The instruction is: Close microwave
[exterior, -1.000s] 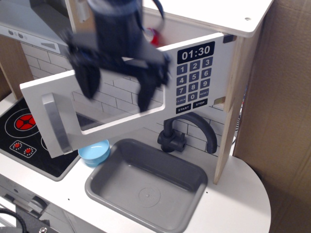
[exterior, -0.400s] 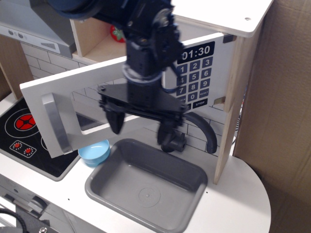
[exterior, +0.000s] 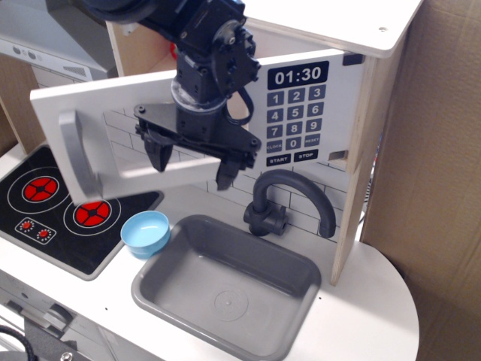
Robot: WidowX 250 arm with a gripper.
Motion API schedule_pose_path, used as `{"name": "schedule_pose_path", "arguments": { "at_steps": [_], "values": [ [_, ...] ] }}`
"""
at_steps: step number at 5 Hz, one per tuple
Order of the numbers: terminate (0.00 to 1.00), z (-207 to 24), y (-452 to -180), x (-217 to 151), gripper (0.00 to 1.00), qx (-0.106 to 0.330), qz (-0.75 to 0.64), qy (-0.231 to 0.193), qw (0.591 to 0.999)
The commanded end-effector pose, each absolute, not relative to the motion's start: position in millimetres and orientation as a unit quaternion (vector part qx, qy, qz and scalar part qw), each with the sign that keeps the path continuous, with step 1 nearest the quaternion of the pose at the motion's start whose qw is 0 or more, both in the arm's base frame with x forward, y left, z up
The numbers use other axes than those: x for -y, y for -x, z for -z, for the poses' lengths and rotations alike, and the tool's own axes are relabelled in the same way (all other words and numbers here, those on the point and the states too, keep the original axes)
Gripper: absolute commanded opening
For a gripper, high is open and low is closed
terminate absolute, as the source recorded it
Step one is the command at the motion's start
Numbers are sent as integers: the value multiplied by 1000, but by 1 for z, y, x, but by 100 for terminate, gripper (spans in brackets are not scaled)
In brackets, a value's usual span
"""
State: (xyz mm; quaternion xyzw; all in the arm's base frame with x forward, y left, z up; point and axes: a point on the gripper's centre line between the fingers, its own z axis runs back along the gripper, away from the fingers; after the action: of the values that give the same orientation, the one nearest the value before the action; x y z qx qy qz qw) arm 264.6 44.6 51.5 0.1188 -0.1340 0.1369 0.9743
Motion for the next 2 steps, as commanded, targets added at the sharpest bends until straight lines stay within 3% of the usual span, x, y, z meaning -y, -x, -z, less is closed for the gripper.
{"name": "schedule_pose_path", "arguments": {
  "at_steps": [1, 2],
  "values": [
    [0, -69, -296, -74, 100, 218, -127, -131, 959],
    [0, -70, -310, -85, 100, 239, -116, -131, 955]
  ]
}}
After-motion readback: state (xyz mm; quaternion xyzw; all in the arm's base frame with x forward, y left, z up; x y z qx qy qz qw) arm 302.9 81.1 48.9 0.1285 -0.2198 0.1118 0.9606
